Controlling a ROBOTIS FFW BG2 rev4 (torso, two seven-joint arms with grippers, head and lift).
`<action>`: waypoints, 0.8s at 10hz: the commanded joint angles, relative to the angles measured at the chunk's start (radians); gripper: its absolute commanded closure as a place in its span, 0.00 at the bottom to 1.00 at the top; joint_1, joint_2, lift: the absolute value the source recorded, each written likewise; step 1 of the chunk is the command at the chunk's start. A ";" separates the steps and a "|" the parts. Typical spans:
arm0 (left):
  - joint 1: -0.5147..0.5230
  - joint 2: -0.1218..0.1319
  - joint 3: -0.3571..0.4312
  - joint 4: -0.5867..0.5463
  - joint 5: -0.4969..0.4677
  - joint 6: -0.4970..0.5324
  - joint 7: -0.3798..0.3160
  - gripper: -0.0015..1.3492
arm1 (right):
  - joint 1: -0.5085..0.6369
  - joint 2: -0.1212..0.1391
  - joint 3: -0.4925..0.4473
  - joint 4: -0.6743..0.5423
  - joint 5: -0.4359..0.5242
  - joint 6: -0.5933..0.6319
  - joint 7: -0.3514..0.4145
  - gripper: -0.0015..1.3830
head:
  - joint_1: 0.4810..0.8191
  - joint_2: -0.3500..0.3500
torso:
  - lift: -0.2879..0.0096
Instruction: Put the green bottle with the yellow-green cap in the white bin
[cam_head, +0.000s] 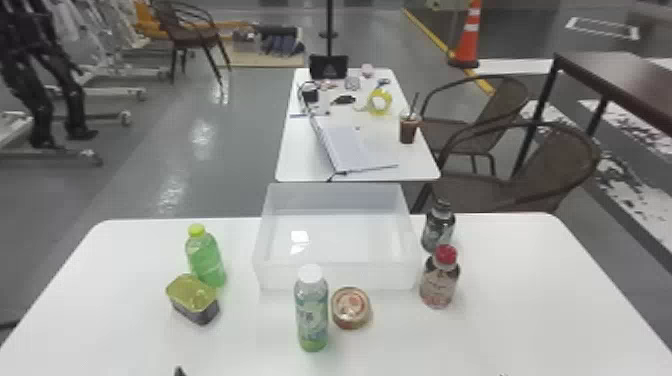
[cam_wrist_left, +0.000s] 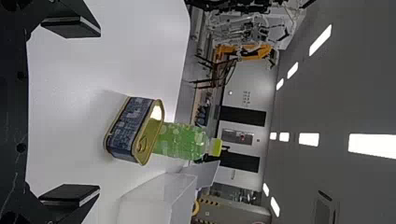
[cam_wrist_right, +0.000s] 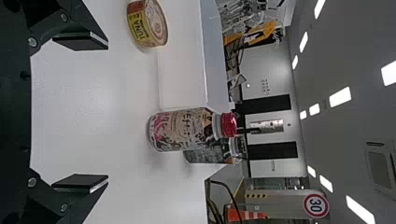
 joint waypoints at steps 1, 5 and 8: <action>-0.046 -0.003 -0.008 0.000 -0.015 0.046 0.000 0.09 | 0.000 0.000 0.000 0.002 -0.004 0.000 0.000 0.20 | 0.20 0.50 | 0.63; -0.218 0.049 -0.007 0.080 -0.052 0.136 -0.071 0.09 | -0.007 0.000 0.002 0.006 -0.006 0.000 0.000 0.20 | 0.20 0.50 | 0.63; -0.355 0.051 0.030 0.179 -0.081 0.191 -0.178 0.09 | -0.010 0.000 0.002 0.008 -0.006 0.000 0.000 0.20 | 0.20 0.50 | 0.63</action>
